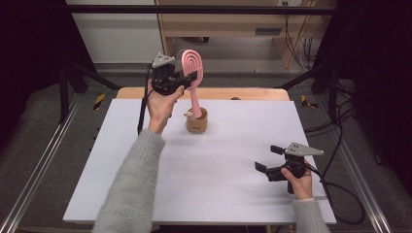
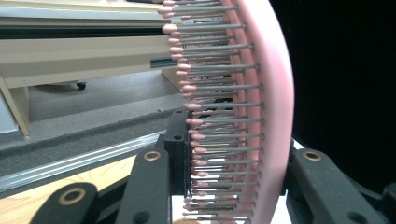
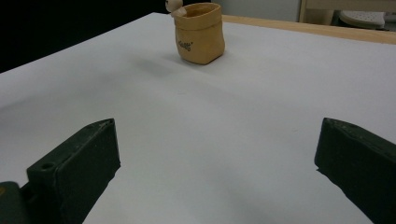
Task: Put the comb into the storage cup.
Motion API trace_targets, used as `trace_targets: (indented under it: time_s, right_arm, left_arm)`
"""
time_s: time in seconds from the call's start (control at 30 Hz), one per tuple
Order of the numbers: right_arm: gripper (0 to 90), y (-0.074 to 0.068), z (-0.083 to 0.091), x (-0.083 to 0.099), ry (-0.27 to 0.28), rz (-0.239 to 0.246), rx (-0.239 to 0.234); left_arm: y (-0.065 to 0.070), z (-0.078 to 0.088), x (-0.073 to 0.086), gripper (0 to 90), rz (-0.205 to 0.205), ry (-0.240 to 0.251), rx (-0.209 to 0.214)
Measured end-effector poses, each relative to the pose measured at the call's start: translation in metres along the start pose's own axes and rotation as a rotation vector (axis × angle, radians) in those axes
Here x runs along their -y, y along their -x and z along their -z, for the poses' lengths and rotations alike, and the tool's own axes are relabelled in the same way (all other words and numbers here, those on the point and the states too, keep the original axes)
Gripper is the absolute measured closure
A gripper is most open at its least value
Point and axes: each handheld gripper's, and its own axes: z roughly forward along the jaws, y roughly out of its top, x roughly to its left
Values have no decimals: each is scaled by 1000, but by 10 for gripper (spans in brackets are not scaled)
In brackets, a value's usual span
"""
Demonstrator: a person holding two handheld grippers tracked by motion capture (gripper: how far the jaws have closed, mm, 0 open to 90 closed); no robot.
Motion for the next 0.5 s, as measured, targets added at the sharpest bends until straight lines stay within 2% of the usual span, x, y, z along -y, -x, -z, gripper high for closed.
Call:
trace_targets:
  time_s: [0.5]
  right_arm:
    - [4, 0, 0, 0, -2, 5, -2]
  left_arm:
    - [-6, -22, 6, 623, -6, -14, -12]
